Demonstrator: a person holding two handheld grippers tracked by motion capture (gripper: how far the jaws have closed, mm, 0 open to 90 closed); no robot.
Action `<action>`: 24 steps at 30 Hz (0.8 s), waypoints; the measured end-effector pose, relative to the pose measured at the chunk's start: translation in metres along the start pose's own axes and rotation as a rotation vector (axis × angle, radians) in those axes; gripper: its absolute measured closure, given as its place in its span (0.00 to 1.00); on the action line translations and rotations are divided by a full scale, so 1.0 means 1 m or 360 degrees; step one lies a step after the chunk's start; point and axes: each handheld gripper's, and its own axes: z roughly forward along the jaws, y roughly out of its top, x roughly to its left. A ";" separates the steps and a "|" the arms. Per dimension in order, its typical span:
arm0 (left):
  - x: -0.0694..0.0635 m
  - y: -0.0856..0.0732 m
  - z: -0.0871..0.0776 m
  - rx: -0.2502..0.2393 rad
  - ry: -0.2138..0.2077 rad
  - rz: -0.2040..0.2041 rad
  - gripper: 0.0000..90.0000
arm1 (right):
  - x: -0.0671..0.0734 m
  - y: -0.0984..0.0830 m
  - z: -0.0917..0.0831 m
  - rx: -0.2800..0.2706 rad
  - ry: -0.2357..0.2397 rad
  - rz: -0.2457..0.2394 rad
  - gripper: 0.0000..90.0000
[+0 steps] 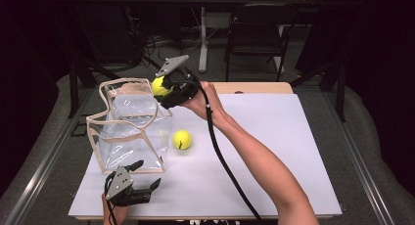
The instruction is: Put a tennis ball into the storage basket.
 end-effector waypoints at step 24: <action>-0.001 0.000 0.000 0.0000 -0.0004 0.0003 0.18 | 0.019 0.016 0.017 0.0024 0.0049 -0.0046 0.29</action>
